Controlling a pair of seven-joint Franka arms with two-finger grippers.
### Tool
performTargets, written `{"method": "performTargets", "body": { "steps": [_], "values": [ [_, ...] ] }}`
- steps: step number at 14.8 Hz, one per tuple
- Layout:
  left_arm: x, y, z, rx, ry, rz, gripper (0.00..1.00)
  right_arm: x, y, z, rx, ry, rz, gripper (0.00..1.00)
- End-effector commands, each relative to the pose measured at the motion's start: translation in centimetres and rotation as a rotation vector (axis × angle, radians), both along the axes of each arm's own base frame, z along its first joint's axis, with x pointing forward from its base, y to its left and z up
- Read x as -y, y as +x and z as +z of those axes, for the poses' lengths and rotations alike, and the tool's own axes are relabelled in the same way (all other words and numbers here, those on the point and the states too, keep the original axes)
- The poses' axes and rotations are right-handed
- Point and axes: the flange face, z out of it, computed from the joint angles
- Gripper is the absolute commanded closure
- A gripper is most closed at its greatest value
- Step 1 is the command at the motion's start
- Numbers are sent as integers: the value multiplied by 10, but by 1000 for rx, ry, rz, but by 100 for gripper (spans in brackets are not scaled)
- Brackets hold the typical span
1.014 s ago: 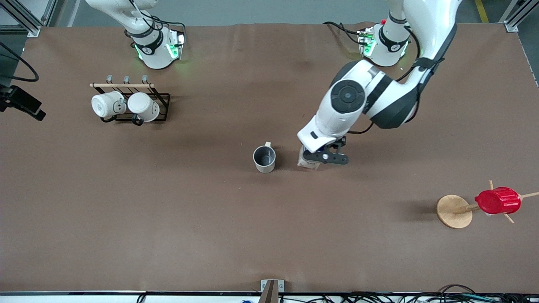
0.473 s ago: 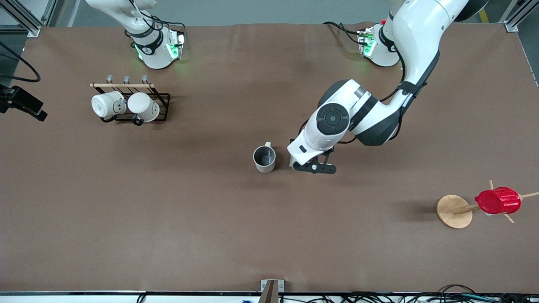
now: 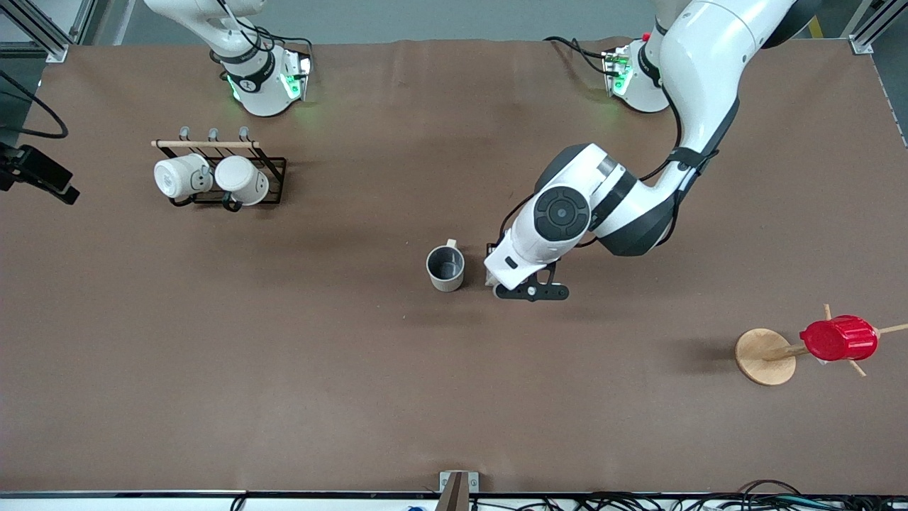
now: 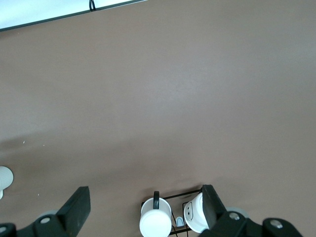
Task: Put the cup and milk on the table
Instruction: 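Lower the milk carton onto the table beside the mug with the left gripper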
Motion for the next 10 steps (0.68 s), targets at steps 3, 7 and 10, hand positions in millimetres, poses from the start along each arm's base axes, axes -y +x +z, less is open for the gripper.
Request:
{"method": "performTargets", "body": {
  "steps": [3,7,10],
  "values": [
    [14,3,4,20,9,-5,91,3,2,4,17,19,3,0],
    [22,3,5,44,20,-17,91,1,2,4,16,19,8,0],
    [22,4,2,41,22,5,91,4,2,4,15,20,2,0]
  ]
}}
